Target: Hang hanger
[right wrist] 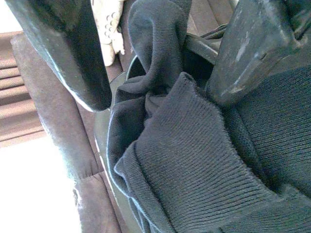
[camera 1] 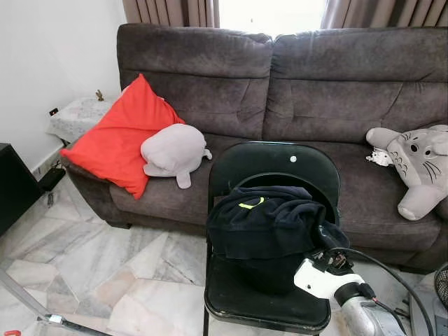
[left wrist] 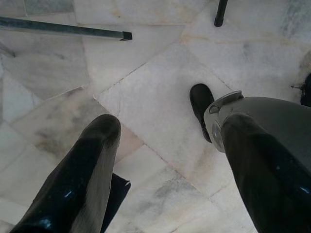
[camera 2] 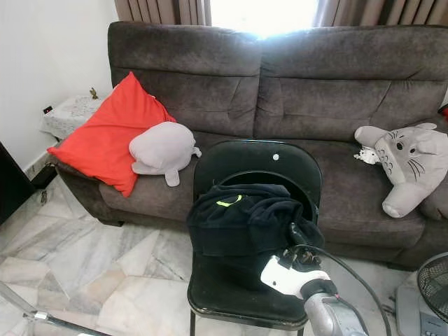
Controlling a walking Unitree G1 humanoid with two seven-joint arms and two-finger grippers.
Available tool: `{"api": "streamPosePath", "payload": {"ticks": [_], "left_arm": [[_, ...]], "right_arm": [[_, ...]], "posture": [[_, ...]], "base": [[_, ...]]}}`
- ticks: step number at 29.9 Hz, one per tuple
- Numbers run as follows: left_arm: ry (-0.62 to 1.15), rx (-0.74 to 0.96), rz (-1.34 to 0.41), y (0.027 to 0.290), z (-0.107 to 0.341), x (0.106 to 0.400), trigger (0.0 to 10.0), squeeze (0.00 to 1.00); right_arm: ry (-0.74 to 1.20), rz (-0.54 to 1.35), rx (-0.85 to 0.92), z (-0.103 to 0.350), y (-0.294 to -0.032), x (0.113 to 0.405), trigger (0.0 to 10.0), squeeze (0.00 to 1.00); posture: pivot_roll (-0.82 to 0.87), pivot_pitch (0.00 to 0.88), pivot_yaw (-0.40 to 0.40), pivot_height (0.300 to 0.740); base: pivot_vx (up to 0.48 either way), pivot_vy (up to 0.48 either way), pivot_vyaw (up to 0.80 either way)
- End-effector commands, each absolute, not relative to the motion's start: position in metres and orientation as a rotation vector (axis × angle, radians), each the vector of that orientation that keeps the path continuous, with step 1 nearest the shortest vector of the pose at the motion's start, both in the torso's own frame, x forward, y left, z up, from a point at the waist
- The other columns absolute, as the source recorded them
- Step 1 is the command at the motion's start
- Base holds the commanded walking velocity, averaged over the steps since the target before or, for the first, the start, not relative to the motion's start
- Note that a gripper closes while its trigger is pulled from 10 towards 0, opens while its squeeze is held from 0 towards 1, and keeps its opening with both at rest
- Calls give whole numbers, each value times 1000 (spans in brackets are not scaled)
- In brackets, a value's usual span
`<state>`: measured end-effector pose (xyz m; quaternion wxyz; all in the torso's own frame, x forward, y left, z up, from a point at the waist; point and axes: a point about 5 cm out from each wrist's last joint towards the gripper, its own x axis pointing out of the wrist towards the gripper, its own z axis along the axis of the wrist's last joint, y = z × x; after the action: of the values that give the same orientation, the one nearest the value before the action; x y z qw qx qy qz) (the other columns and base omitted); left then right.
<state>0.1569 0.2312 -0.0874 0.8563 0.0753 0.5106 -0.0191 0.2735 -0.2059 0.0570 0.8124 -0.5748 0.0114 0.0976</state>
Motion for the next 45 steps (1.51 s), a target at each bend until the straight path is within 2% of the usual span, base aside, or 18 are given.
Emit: {"api": "streamPosePath", "payload": {"ticks": [1,13,23,34,42,45], "left_arm": [[1085,170,-36,235,-88,152,10000,0],[1081,164,-26,235,-88,154,10000,0],[1080,162,-22,236,-87,156,10000,0],[1081,161,-33,236,-86,157,10000,0],[1085,159,-35,236,-86,157,10000,0],[1087,157,-37,235,-87,157,10000,0]], "right_arm": [[0,209,-1221,61,-204,277,10000,0],[-30,170,-1218,67,-205,282,10000,0],[-163,137,-1161,93,-190,295,10000,0],[-128,144,-1118,95,-190,306,10000,0],[-172,82,-988,116,-184,319,10000,0],[-90,131,-960,111,-180,323,10000,0]], "posture": [[-15,0,53,740],[-5,0,51,740],[-7,0,56,740],[-5,0,61,740],[-2,0,63,740],[-1,0,62,740]], "base": [[0,0,0],[0,0,0],[0,0,0],[0,0,0],[0,0,0],[0,0,0]]}}
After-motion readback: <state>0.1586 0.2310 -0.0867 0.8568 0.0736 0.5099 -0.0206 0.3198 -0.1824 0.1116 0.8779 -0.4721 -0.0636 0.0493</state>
